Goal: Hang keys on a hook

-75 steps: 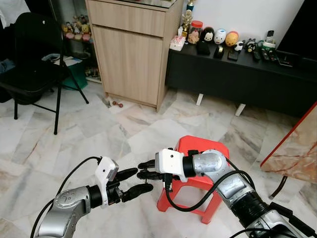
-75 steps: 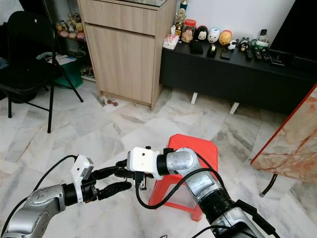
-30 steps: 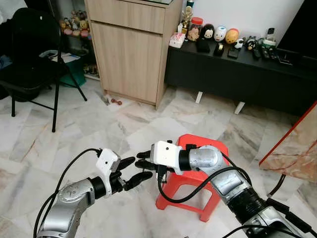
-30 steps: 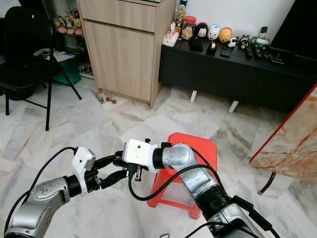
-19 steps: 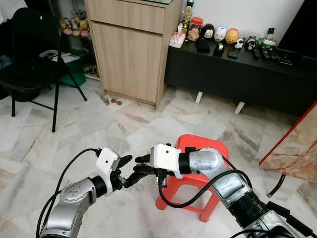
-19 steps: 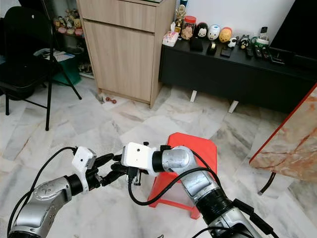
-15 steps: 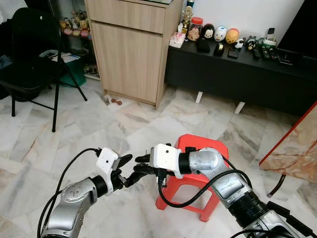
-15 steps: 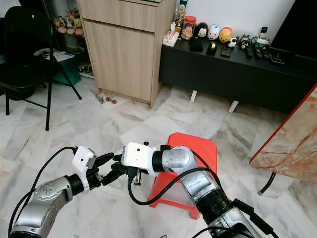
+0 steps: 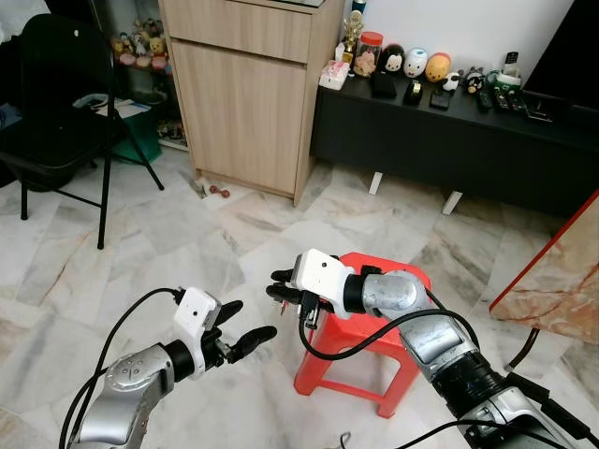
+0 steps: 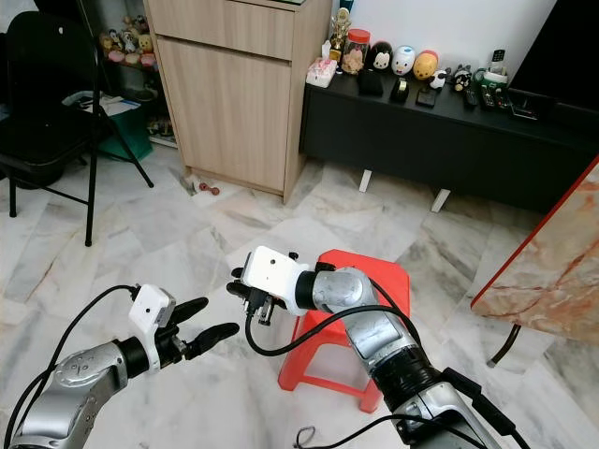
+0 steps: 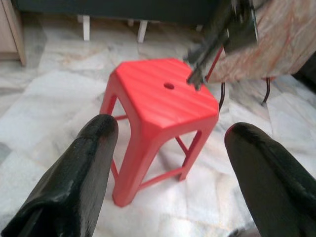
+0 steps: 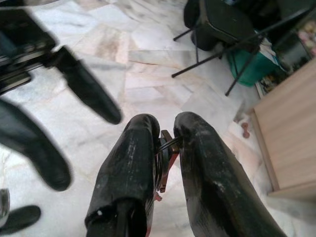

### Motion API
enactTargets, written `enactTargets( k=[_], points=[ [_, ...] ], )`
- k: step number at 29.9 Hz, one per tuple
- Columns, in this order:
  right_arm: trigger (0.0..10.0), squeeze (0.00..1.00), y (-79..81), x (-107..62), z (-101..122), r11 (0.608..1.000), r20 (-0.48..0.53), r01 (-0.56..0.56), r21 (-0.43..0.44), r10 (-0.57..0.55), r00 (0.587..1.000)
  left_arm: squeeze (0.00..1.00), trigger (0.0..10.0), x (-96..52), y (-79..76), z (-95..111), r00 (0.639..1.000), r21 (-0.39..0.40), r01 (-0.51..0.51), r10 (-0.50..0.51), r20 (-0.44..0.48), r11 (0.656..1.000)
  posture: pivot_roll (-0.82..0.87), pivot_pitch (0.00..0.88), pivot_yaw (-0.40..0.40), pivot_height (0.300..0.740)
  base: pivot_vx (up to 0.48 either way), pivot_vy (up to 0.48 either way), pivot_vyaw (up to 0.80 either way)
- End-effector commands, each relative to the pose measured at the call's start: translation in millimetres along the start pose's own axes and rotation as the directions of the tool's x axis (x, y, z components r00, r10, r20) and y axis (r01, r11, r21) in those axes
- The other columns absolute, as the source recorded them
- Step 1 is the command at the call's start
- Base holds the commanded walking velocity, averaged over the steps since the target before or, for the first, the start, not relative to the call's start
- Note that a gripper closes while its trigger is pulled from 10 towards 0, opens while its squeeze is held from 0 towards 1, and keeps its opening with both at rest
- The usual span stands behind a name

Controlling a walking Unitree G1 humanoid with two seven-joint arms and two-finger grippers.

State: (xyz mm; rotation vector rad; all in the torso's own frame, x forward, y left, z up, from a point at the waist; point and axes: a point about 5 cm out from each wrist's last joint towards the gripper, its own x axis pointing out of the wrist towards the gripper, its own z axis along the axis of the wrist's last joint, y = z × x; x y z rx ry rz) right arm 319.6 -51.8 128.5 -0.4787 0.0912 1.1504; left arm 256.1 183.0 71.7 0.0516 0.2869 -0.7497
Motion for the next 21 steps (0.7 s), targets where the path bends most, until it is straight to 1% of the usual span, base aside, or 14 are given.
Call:
enactTargets(
  k=[1, 4, 5, 7, 9, 10, 11, 12, 13, 15, 16, 17, 19, 21],
  points=[
    [10.0, 0.00, -9.4, -6.6, -7.6, 0.994, -0.005, 0.081, 0.075, -0.080, 0.997, 0.00, 10.0, -5.3, -2.8, -12.4, 0.998, 0.008, 0.020, -0.020, -0.057, 1.000, 0.11, 0.060, -0.130, 0.740, 0.000, 0.000, 0.00],
    [10.0, 0.00, -15.0, -9.1, -10.9, 0.984, -0.004, 0.132, 0.122, -0.132, 0.991, 0.00, 10.0, -9.4, -1.7, -18.5, 0.996, 0.018, 0.018, -0.016, -0.093, 1.000, 0.11, 0.060, -0.130, 0.740, 0.000, 0.000, 0.00],
    [10.0, 0.00, -23.7, -14.2, -22.4, 0.949, -0.025, 0.228, 0.216, -0.228, 0.973, 0.00, 10.0, -13.8, 3.1, -27.2, 0.992, 0.025, -0.021, 0.024, -0.128, 0.999, 0.11, 0.060, -0.131, 0.740, 0.000, 0.000, 0.00],
    [10.0, 0.00, -26.9, -16.8, -30.4, 0.920, -0.041, 0.276, 0.277, -0.276, 0.960, 0.00, 10.0, -15.3, 5.5, -31.3, 0.989, 0.022, -0.043, 0.046, -0.139, 0.999, 0.11, 0.060, -0.131, 0.740, 0.000, 0.000, 0.00],
    [10.0, 0.00, -28.5, -22.2, -49.6, 0.866, -0.111, 0.356, 0.350, -0.339, 0.934, 0.00, 10.0, -16.1, 9.3, -37.7, 0.984, 0.007, -0.092, 0.092, -0.151, 0.996, 0.11, 0.058, -0.131, 0.740, 0.000, 0.000, 0.00],
    [10.0, 0.00, -28.5, -22.2, -49.6, 0.866, -0.111, 0.356, 0.350, -0.339, 0.934, 0.00, 10.0, -16.1, 9.3, -37.7, 0.984, 0.007, -0.092, 0.092, -0.151, 0.996, 0.11, 0.058, -0.131, 0.740, 0.000, 0.000, 0.00],
    [10.0, 0.00, -22.9, -31.9, -80.2, 0.778, -0.225, 0.463, 0.424, -0.405, 0.886, 0.00, 10.0, -16.4, 14.4, -49.8, 0.969, -0.005, -0.178, 0.174, -0.173, 0.984, 0.11, 0.058, -0.131, 0.740, 0.000, 0.000, 0.00],
    [10.0, 0.00, -22.9, -31.9, -80.2, 0.778, -0.225, 0.463, 0.424, -0.405, 0.886, 0.00, 10.0, -16.4, 14.4, -49.8, 0.969, -0.005, -0.178, 0.174, -0.173, 0.984, 0.11, 0.058, -0.131, 0.740, 0.000, 0.000, 0.00],
    [10.0, 0.00, -21.2, -33.7, -85.4, 0.760, -0.243, 0.480, 0.437, -0.414, 0.877, 0.00, 10.0, -16.5, 15.2, -52.3, 0.965, -0.008, -0.195, 0.191, -0.178, 0.981, 0.11, 0.058, -0.131, 0.740, 0.000, 0.000, 0.00],
    [10.0, 0.00, -10.5, -41.3, -107.3, 0.691, -0.320, 0.541, 0.478, -0.437, 0.841, 0.00, 10.0, -18.5, 15.6, -68.7, 0.941, -0.033, -0.260, 0.245, -0.232, 0.965, 0.11, 0.056, -0.128, 0.740, 0.000, 0.000, 0.00],
    [10.0, 0.00, -10.5, -41.3, -107.3, 0.691, -0.320, 0.541, 0.478, -0.437, 0.841, 0.00, 10.0, -18.5, 15.6, -68.7, 0.941, -0.033, -0.260, 0.245, -0.232, 0.965, 0.11, 0.056, -0.128, 0.740, 0.000, 0.000, 0.00],
    [10.0, 0.00, 0.8, -45.5, -123.0, 0.646, -0.377, 0.575, 0.502, -0.435, 0.818, 0.00, 10.0, -20.7, 14.8, -80.7, 0.921, -0.030, -0.301, 0.283, -0.269, 0.953, 0.10, 0.055, -0.129, 0.740, 0.000, 0.000, 0.00],
    [10.0, 0.00, 14.8, -50.6, -139.1, 0.596, -0.441, 0.612, 0.521, -0.426, 0.790, 0.00, 10.0, -22.7, 14.2, -93.1, 0.892, -0.043, -0.364, 0.334, -0.305, 0.931, 0.11, 0.055, -0.128, 0.740, 0.000, 0.000, 0.00],
    [10.0, 0.00, 37.4, -58.9, -160.9, 0.506, -0.536, 0.673, 0.540, -0.410, 0.738, 0.00, 10.0, -30.1, 13.3, -116.4, 0.820, -0.076, -0.482, 0.419, -0.389, 0.873, 0.11, 0.054, -0.125, 0.740, 0.000, 0.000, 0.00]
  ],
)
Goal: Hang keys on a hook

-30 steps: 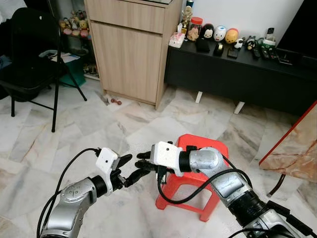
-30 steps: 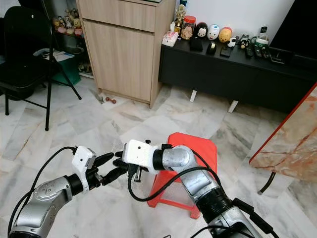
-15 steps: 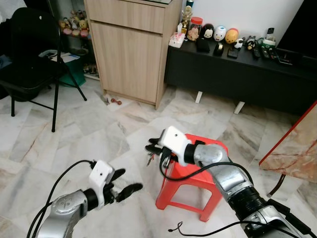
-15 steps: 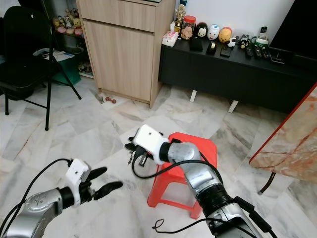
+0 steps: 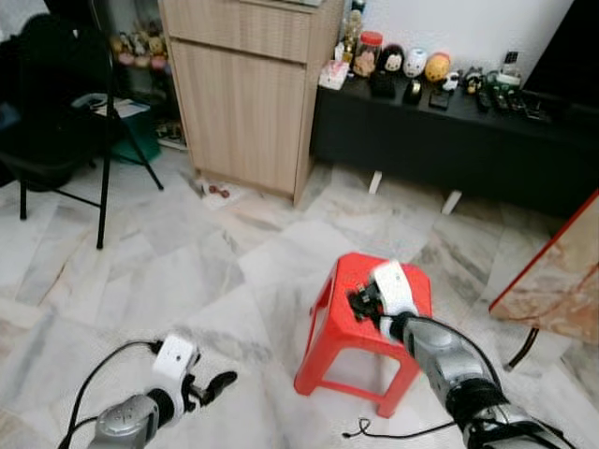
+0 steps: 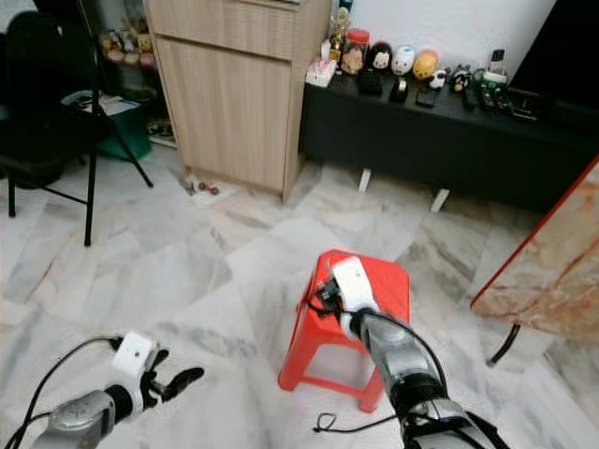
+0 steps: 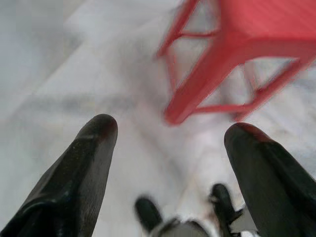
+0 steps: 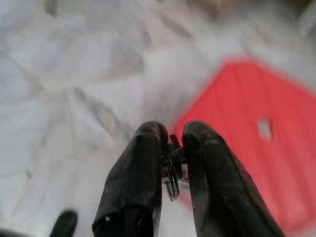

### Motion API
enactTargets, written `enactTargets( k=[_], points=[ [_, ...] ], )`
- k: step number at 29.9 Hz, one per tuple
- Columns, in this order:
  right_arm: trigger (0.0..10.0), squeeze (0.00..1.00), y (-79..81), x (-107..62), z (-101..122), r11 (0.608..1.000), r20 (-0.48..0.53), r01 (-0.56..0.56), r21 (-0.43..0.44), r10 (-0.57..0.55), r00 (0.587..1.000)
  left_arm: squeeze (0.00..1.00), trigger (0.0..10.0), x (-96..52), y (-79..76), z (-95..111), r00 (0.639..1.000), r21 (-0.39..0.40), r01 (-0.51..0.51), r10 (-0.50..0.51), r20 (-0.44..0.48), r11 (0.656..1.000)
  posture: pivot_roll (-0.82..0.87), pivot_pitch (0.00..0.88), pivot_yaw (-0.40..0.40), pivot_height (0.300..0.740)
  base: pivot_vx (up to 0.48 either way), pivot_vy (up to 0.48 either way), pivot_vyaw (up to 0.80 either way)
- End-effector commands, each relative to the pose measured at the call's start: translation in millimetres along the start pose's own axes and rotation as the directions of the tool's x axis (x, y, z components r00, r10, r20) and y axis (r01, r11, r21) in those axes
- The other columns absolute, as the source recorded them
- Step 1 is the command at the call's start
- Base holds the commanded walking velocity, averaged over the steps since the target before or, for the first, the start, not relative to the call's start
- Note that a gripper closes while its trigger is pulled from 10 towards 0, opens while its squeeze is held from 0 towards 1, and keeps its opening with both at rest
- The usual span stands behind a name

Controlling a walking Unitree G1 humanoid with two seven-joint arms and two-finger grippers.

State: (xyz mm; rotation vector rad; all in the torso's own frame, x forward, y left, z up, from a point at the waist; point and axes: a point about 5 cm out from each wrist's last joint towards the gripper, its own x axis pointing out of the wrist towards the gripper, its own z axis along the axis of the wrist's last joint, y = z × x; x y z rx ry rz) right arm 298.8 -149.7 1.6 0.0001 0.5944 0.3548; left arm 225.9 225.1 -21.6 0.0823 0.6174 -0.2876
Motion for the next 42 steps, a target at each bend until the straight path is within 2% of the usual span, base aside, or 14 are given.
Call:
enactTargets(
  k=[1, 3, 4, 7, 10, 13, 15, 16, 18, 23, 28, 42],
  points=[
    [10.0, 0.00, -4.5, -4.7, -20.8, 0.996, -0.050, 0.063, 0.064, -0.060, 0.997, 0.00, 10.0, -2.7, 2.5, -19.1, 0.996, -0.024, -0.070, 0.069, -0.064, 0.997, 0.11, 0.054, -0.125, 0.740, 0.000, 0.000, 0.00],
    [10.0, 0.00, -5.0, -6.5, -28.6, 0.993, -0.071, 0.080, 0.084, -0.074, 0.995, 0.00, 10.0, -3.6, 2.9, -24.6, 0.993, -0.051, -0.095, 0.091, -0.079, 0.994, 0.11, 0.054, -0.125, 0.740, 0.000, 0.000, 0.00],
    [10.0, 0.00, -4.9, -12.0, -48.7, 0.987, -0.128, 0.115, 0.112, -0.100, 0.987, 0.00, 10.0, -6.9, 4.9, -41.0, 0.976, -0.112, -0.176, 0.158, -0.151, 0.978, 0.10, 0.053, -0.120, 0.740, 0.000, 0.000, 0.00],
    [10.0, 0.00, -4.3, -22.3, -78.9, 0.976, -0.222, 0.175, 0.129, -0.143, 0.964, 0.00, 10.0, -16.3, 3.5, -70.5, 0.925, -0.109, -0.269, 0.226, -0.306, 0.957, 0.12, 0.054, -0.120, 0.740, 0.000, 0.000, 0.00],
    [10.0, 0.00, -1.1, -31.7, -101.6, 0.969, -0.275, 0.204, 0.137, -0.160, 0.948, 0.00, 10.0, -23.5, -3.5, -89.4, 0.899, -0.127, -0.302, 0.238, -0.367, 0.945, 0.11, 0.051, -0.119, 0.740, 0.000, 0.000, 0.80],
    [10.0, 0.00, -1.3, -36.1, -110.2, 0.958, -0.296, 0.235, 0.166, -0.179, 0.938, 0.00, 10.0, -25.0, -6.8, -94.8, 0.890, -0.130, -0.316, 0.246, -0.383, 0.940, 0.11, 0.051, -0.119, 0.740, 0.000, 0.000, 0.80],
    [10.0, 0.00, -1.1, -36.5, -111.2, 0.957, -0.298, 0.237, 0.169, -0.180, 0.937, 0.00, 10.0, -25.1, -7.2, -95.7, 0.887, -0.131, -0.323, 0.252, -0.388, 0.937, 0.11, 0.051, -0.119, 0.740, 0.000, 0.000, 0.80],
    [10.0, 0.00, 0.7, -37.3, -113.9, 0.962, -0.310, 0.223, 0.158, -0.166, 0.936, 0.00, 10.0, -26.0, -7.3, -98.8, 0.867, -0.116, -0.347, 0.271, -0.418, 0.931, 0.11, 0.051, -0.119, 0.740, 0.000, 0.000, 0.80],
    [10.0, 0.00, 1.5, -37.6, -115.0, 0.965, -0.315, 0.216, 0.147, -0.162, 0.935, 0.00, 10.0, -26.5, -7.2, -100.0, 0.860, -0.111, -0.356, 0.278, -0.428, 0.928, 0.11, 0.046, -0.114, 0.740, 0.000, 0.000, 0.80],
    [10.0, 0.00, 1.5, -38.0, -115.4, 0.964, -0.308, 0.220, 0.148, -0.167, 0.937, 0.00, 10.0, -26.3, -9.3, -101.3, 0.860, -0.124, -0.364, 0.282, -0.424, 0.923, 0.11, 0.033, -0.110, 0.740, 0.000, 0.000, 0.80],
    [10.0, 0.00, 2.9, -37.1, -114.4, 0.978, -0.312, 0.181, 0.106, -0.140, 0.940, 0.00, 10.0, -27.5, -9.4, -103.5, 0.853, -0.125, -0.373, 0.288, -0.435, 0.919, 0.11, 0.023, -0.112, 0.740, 0.000, 0.000, 0.80],
    [10.0, 0.00, 10.5, -35.3, -116.4, 0.979, -0.316, 0.166, 0.118, -0.121, 0.941, 0.00, 10.0, -34.7, -10.2, -113.4, 0.836, -0.117, -0.377, 0.283, -0.470, 0.919, 0.11, 0.000, -0.098, 0.740, 0.000, 0.000, 0.80]
  ],
)
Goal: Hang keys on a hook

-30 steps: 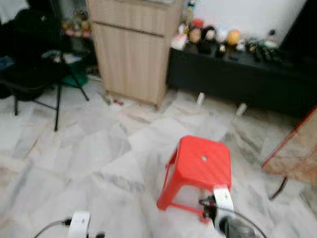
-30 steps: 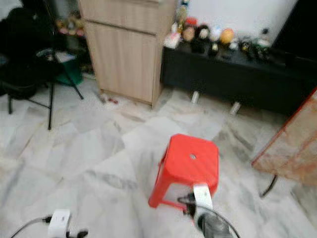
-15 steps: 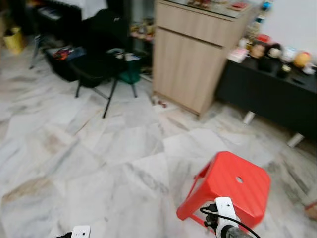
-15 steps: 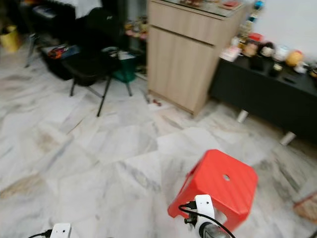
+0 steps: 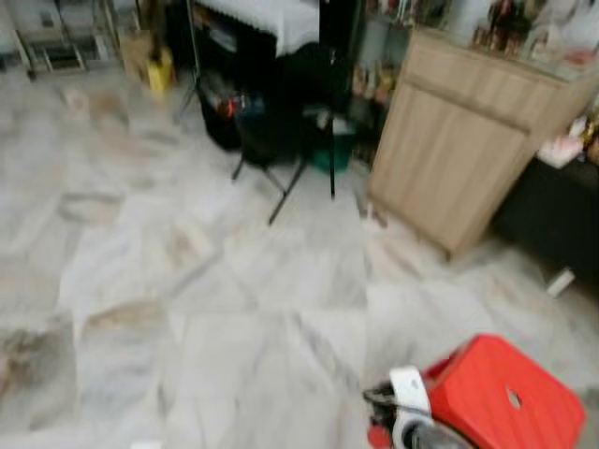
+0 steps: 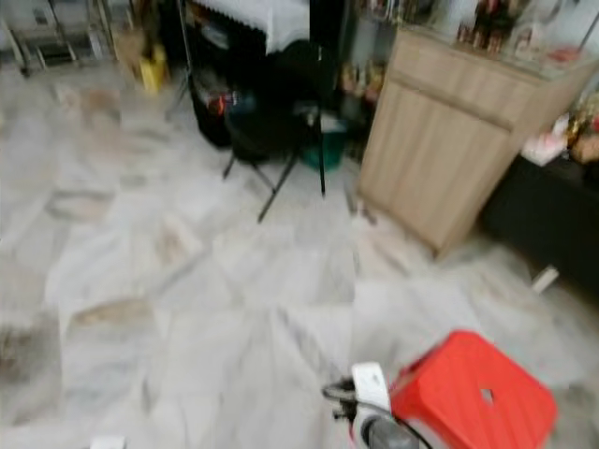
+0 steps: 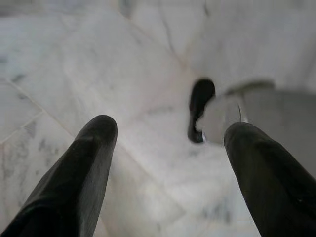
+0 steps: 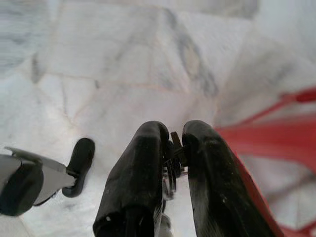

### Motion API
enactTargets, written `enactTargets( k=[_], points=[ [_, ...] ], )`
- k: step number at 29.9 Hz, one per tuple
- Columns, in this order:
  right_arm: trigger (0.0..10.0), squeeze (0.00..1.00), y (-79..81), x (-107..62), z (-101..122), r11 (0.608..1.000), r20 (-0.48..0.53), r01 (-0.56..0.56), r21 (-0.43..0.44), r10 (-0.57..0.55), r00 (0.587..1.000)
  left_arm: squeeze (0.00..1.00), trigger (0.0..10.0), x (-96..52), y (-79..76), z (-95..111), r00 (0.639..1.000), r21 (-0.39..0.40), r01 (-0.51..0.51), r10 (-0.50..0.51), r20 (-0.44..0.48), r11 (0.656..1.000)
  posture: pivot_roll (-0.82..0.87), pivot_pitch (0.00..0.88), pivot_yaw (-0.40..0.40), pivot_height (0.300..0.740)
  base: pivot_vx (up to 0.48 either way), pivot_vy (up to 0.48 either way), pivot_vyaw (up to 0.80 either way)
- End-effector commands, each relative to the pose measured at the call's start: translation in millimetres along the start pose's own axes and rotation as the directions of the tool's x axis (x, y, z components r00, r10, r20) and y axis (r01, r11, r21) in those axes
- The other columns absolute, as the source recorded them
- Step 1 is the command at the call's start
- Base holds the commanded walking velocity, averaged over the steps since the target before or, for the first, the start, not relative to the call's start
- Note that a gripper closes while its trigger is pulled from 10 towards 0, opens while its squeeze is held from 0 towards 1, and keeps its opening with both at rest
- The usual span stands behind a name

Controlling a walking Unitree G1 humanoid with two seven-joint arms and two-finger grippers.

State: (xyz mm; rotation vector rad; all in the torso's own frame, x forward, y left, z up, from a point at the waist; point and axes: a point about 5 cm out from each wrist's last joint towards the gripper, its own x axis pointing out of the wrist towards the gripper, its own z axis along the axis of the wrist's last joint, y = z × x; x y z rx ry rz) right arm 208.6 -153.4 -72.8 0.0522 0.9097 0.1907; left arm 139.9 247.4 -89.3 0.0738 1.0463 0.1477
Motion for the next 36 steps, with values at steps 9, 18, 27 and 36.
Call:
enactTargets(
  k=[9, 18, 27, 36],
  points=[
    [10.0, 0.00, -14.0, -5.0, -9.7, 0.999, -0.024, 0.032, 0.001, -0.032, 0.999, 0.00, 10.0, -1.2, -4.8, -9.5, 1.000, -0.059, -0.008, 0.007, -0.012, 0.998, 0.11, 0.014, -0.111, 0.740, 0.000, 0.000, 0.80],
    [10.0, 0.00, -16.9, -5.5, -7.7, 0.999, -0.018, 0.032, 0.001, -0.032, 0.999, 0.00, 10.0, -0.4, -7.5, -6.4, 1.000, -0.061, -0.007, 0.006, -0.003, 0.998, 0.12, 0.019, -0.117, 0.740, 0.000, 0.000, 0.80],
    [10.0, 0.00, -16.4, -4.4, -3.1, 0.999, -0.002, 0.040, 0.031, -0.040, 0.999, 0.00, 10.0, 0.5, -12.0, -3.0, 1.000, -0.012, 0.012, -0.012, 0.005, 1.000, 0.14, 0.040, -0.093, 0.740, 0.000, 0.000, 0.80],
    [10.0, 0.00, -6.7, -2.4, -8.2, 0.992, -0.008, 0.056, 0.112, -0.056, 0.998, 0.00, 10.0, 1.4, -5.1, 8.0, 0.999, 0.078, 0.022, -0.025, 0.033, 0.997, 0.17, 0.048, -0.028, 0.740, 0.000, 0.000, 0.05]
  ],
)
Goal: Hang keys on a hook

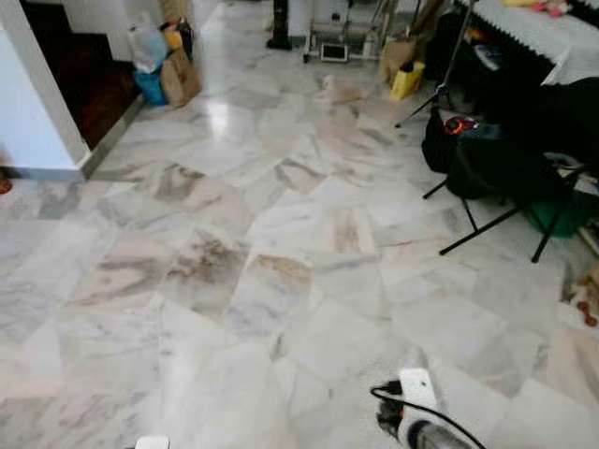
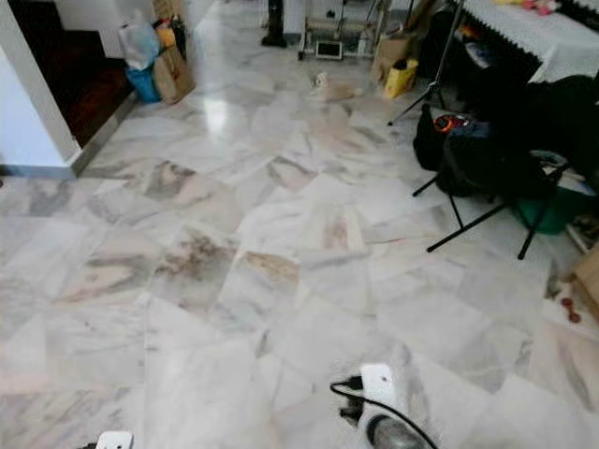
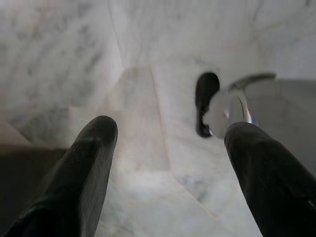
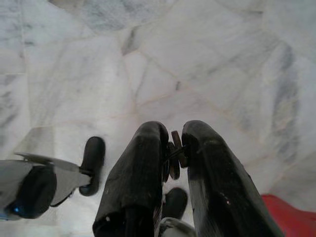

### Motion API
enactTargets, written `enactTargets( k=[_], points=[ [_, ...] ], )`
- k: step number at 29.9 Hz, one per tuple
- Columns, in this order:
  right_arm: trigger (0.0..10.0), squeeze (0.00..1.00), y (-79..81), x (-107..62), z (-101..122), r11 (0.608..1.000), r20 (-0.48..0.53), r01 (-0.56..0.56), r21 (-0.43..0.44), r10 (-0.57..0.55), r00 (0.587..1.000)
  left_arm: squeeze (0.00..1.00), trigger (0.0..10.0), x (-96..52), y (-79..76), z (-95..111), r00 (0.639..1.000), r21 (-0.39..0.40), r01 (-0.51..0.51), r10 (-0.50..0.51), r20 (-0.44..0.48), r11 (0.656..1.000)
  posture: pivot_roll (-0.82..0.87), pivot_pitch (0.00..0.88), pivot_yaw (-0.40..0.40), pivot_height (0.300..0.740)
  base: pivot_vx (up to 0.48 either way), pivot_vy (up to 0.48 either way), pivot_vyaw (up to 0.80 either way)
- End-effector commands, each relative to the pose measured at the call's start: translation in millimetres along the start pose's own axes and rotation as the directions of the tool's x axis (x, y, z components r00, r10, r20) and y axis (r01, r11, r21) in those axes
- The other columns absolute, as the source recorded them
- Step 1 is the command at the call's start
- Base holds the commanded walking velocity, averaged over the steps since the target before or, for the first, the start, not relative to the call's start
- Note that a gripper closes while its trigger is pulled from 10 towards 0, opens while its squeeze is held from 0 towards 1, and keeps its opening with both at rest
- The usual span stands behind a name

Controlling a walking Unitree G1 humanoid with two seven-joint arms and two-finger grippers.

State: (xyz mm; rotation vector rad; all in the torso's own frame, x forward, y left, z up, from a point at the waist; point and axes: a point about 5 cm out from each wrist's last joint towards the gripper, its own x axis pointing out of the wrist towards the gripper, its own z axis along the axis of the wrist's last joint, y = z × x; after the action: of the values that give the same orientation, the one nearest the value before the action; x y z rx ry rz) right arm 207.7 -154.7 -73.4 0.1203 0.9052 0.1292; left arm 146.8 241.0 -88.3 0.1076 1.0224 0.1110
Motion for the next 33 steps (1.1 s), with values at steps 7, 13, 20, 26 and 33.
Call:
enactTargets(
  k=[7, 13, 20, 26, 33],
  points=[
    [10.0, 0.00, 0.8, -2.1, -14.7, 0.999, -0.031, 0.029, 0.035, -0.028, 0.999, 0.00, 10.0, 0.1, 8.7, 7.3, 1.000, 0.043, -0.009, 0.009, 0.021, 0.999, 0.16, 0.038, -0.028, 0.740, 0.000, 0.000, 0.00],
    [10.0, 0.00, -3.6, -3.7, -18.1, 0.999, -0.039, 0.041, 0.019, -0.041, 0.998, 0.00, 10.0, 0.7, 6.6, 9.3, 1.000, 0.038, -0.007, 0.006, 0.027, 0.999, 0.16, 0.032, -0.039, 0.740, 0.000, 0.000, 0.00],
    [10.0, 0.00, -5.8, -4.0, -17.5, 0.999, -0.042, 0.049, -0.006, -0.049, 0.998, 0.00, 10.0, 0.8, 6.0, 9.0, 1.000, 0.035, -0.010, 0.009, 0.027, 0.999, 0.16, 0.021, -0.046, 0.740, 0.000, 0.000, 0.00],
    [10.0, 0.00, -5.8, -4.0, -17.5, 0.999, -0.042, 0.049, -0.006, -0.049, 0.998, 0.00, 10.0, 0.8, 6.0, 9.0, 1.000, 0.035, -0.010, 0.009, 0.027, 0.999, 0.16, 0.021, -0.046, 0.740, 0.000, 0.000, 0.00],
    [10.0, 0.00, -5.8, -4.0, -17.5, 0.999, -0.042, 0.049, -0.006, -0.049, 0.998, 0.00, 10.0, 0.8, 6.0, 9.0, 1.000, 0.035, -0.010, 0.009, 0.027, 0.999, 0.16, 0.021, -0.046, 0.740, 0.000, 0.000, 0.00]
  ],
)
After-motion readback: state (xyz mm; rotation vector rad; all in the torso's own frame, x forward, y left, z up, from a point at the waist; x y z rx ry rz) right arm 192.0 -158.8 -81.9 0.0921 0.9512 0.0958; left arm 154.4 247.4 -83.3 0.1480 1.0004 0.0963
